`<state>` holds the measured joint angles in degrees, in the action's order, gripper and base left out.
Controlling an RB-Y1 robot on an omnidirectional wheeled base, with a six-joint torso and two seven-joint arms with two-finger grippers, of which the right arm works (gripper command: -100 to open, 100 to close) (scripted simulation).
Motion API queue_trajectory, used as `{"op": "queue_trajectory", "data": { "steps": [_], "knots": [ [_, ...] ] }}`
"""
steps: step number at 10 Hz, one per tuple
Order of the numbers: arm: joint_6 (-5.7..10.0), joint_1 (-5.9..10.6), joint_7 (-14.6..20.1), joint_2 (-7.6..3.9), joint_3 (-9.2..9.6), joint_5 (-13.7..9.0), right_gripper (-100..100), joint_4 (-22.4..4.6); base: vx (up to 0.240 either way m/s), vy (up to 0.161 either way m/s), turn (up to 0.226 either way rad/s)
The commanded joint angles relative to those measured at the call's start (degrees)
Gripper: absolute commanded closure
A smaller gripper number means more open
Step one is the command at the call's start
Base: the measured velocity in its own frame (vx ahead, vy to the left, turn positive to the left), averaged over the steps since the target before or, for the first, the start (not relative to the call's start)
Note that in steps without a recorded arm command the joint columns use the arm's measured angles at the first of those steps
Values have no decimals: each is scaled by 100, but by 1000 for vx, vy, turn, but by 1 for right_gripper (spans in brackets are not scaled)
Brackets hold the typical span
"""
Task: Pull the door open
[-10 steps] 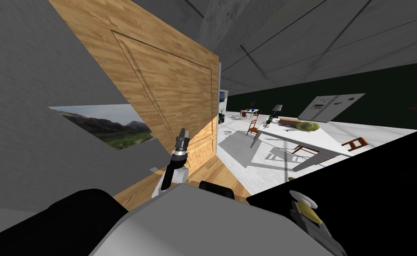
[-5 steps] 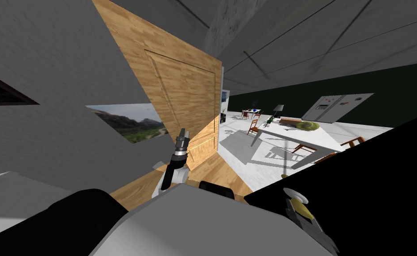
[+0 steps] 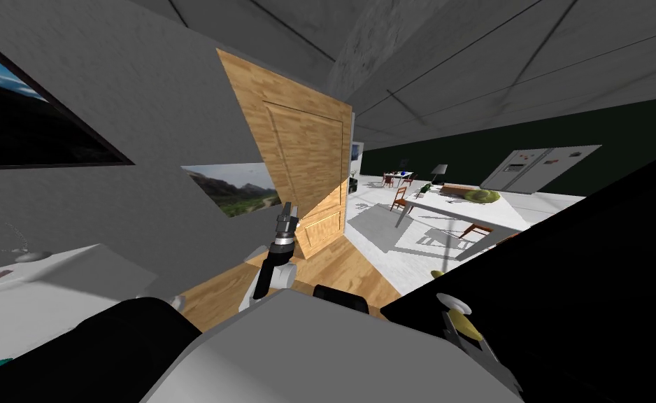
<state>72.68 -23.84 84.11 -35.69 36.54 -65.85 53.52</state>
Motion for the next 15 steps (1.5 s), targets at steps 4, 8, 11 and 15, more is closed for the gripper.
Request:
{"op": "queue_trajectory", "data": {
  "steps": [4,8,11,15],
  "knots": [
    [154,-33,55,-61,279,222,100,34,-191,-12,45],
    [364,-59,117,-164,599,491,100,87,-227,-21,52],
    [351,-56,157,-183,680,573,100,70,-146,-10,62],
    [476,2,263,-248,851,780,100,-5,-235,-34,81]
  ]
}}
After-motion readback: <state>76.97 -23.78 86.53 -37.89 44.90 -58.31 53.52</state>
